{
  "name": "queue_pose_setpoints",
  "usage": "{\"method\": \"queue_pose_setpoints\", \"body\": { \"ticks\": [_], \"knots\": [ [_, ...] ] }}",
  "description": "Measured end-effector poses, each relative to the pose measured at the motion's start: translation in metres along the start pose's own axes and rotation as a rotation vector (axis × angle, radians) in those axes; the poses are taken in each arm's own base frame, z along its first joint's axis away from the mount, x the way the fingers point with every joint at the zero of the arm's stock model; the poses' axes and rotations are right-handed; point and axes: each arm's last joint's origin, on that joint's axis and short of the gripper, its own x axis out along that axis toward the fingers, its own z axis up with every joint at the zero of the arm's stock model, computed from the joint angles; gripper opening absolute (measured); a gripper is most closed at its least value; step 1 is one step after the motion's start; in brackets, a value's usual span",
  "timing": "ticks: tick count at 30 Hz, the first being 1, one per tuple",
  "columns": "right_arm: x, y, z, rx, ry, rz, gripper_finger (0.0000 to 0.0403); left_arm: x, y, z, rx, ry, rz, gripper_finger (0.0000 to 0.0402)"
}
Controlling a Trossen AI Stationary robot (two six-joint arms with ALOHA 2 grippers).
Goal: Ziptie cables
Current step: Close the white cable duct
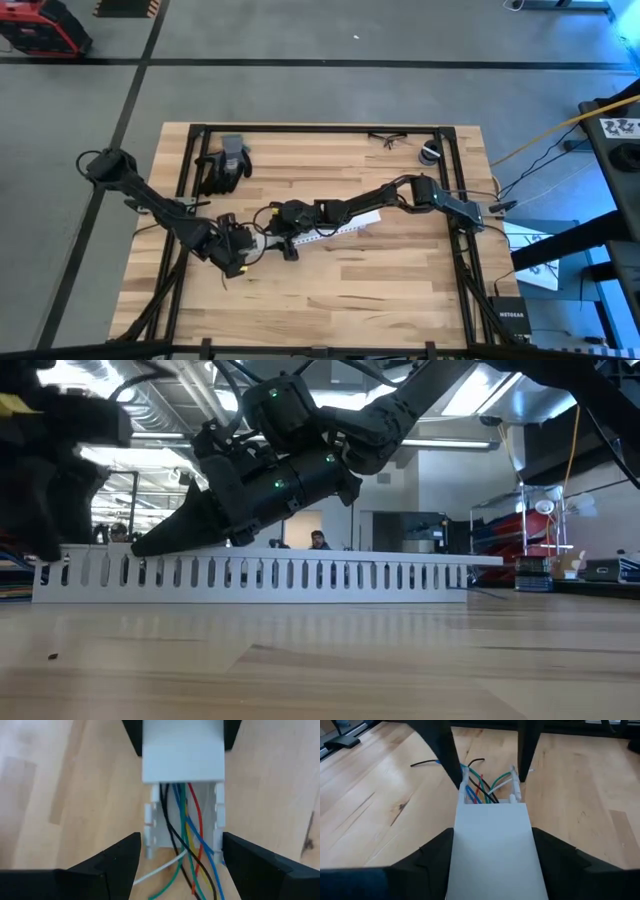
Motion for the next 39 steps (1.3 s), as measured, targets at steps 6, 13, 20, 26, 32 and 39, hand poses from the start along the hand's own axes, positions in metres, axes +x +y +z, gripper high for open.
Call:
{"method": "queue_pose_setpoints", "body": {
  "ticks": [6,13,20,26,32,39],
  "knots": [
    [0.000,0.000,0.000,-0.001,0.001,0.003,0.0234,0.012,-0.002,-0.005,-0.029,-0.029,-0.065,0.0267],
    [0.000,0.001,0.000,-0.005,-0.001,0.007,0.0234,0.021,-0.002,-0.010,-0.063,-0.069,-0.099,0.0250],
    [0.000,0.001,0.001,0.002,-0.013,0.013,0.0234,0.023,-0.003,-0.007,-0.045,-0.103,-0.095,0.0171],
    [0.005,0.004,0.000,0.025,-0.072,0.020,0.0234,0.032,-0.008,0.002,-0.025,-0.154,-0.115,0.0165],
    [0.008,0.004,-0.004,0.054,-0.060,0.026,0.0234,0.042,-0.007,0.010,-0.015,-0.172,-0.107,0.0167],
    [0.008,0.003,-0.004,0.058,-0.055,0.045,0.0234,0.043,-0.004,0.013,-0.043,-0.166,-0.105,0.0176]
  ]
}}
